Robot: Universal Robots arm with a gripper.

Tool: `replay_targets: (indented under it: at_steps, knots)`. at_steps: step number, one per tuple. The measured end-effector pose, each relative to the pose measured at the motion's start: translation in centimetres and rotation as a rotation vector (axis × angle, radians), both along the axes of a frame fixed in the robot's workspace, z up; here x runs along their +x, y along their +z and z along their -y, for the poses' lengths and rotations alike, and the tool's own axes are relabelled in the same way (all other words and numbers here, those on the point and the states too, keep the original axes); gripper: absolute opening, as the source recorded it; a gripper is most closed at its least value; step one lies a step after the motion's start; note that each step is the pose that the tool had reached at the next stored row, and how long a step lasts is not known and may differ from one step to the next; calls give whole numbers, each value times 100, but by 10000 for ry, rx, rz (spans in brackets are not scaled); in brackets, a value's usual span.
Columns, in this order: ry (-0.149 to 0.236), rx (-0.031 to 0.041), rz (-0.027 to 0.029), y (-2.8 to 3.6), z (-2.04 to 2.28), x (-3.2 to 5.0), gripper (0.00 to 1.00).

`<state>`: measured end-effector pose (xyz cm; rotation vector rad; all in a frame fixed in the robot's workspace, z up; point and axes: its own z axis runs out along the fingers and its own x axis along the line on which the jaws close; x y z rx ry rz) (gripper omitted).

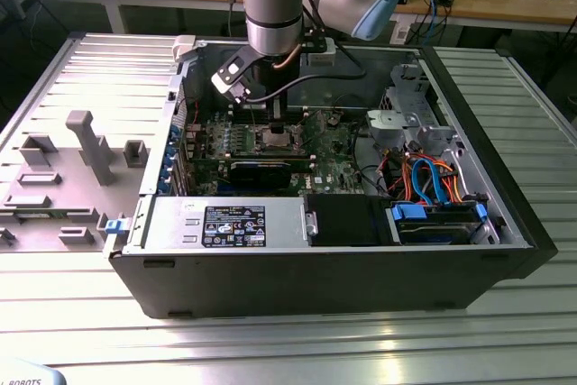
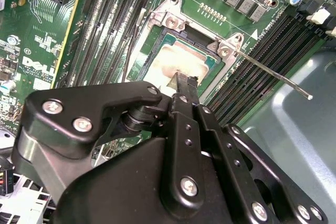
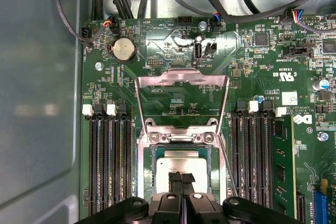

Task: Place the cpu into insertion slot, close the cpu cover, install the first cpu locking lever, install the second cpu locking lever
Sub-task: 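Close the cpu cover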

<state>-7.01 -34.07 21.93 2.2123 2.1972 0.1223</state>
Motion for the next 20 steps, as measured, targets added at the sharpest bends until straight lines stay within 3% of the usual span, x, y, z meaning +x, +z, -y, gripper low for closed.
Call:
replay_targets:
  at_steps: [12,20]
  knots:
    - [0,-2,0,71,0,0,11]
    - [0,0,0,79,0,0,11]
